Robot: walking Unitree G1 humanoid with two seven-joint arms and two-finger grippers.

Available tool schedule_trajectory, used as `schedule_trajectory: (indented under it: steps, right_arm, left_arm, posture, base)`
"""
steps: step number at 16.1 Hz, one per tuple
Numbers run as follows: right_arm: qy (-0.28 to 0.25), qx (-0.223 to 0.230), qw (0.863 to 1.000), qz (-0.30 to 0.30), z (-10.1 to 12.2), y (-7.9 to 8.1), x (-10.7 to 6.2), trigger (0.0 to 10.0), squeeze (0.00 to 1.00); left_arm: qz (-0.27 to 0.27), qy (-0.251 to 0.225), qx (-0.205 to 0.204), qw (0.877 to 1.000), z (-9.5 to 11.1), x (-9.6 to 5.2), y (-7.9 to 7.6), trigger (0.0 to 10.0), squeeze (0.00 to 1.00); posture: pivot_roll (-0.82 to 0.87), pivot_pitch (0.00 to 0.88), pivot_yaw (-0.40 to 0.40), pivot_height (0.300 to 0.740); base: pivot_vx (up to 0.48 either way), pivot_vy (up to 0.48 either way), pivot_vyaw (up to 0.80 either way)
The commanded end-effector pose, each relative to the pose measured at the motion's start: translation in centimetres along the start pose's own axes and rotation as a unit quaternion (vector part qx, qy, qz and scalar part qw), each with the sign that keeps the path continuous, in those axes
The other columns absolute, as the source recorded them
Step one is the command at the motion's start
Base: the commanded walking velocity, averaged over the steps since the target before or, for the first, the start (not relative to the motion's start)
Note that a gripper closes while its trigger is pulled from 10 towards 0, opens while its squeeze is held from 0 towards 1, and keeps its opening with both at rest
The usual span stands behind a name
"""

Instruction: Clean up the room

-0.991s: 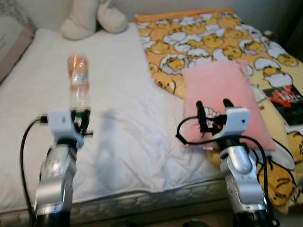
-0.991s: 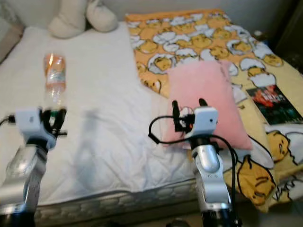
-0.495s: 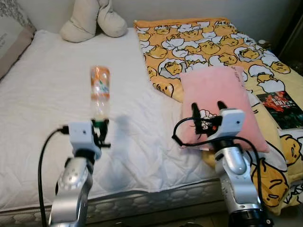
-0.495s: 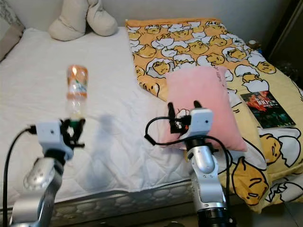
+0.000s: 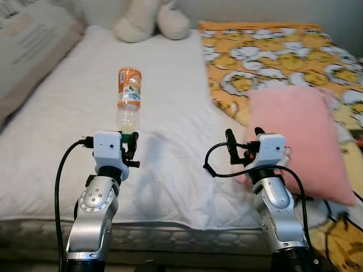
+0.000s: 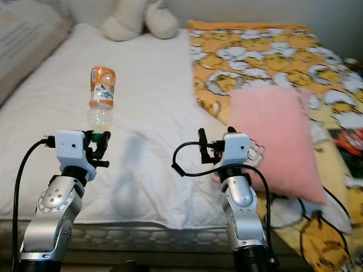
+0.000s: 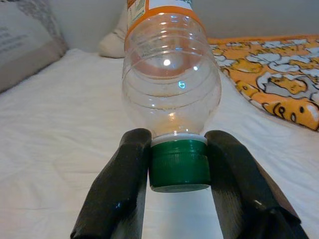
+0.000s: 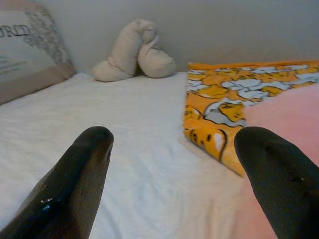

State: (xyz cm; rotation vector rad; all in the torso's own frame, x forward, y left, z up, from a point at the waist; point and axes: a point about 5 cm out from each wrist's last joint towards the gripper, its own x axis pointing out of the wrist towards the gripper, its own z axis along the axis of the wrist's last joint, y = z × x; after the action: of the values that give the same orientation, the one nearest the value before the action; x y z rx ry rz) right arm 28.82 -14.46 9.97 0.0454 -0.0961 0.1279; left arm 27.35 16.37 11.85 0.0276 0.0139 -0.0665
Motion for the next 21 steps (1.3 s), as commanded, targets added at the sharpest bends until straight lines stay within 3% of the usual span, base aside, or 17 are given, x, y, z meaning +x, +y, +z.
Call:
schedule_trajectory:
  steps: [1, 8, 13, 21]
  right_arm:
    - [0.004, 0.005, 1.0, -0.001, -0.2, 0.0, 0.0, 10.0, 0.0]
    - [0.015, 0.012, 1.0, -0.004, -0.8, -0.3, 0.1, 10.0, 0.0]
    - [0.02, 0.014, 1.0, -0.005, -1.1, -0.4, 0.1, 10.0, 0.0]
    - [0.028, 0.016, 0.999, -0.011, -1.4, -1.0, 0.2, 10.0, 0.0]
  left_arm:
    - [-0.01, 0.0, -0.001, 1.0, 0.2, 0.2, -0.3, 10.0, 0.0]
    - [-0.021, -0.003, -0.006, 1.0, 0.5, 0.9, -0.6, 10.0, 0.0]
    - [-0.023, -0.004, 0.004, 1.0, 0.7, 1.4, -0.6, 10.0, 0.0]
    - [-0.029, -0.003, 0.028, 0.999, 0.5, 1.1, -1.3, 10.0, 0.0]
  posture:
    - [-0.13, 0.0, 0.067, 0.74]
    - [-0.12, 0.0, 0.067, 0.74]
    - [-0.12, 0.0, 0.069, 0.74]
    - [-0.12, 0.0, 0.071, 0.74]
  base:
    - [0.0, 0.0, 0.72]
    - [0.0, 0.35, 0.7]
    - [0.0, 0.0, 0.69]
    - [0.0, -0.424, 0.64]
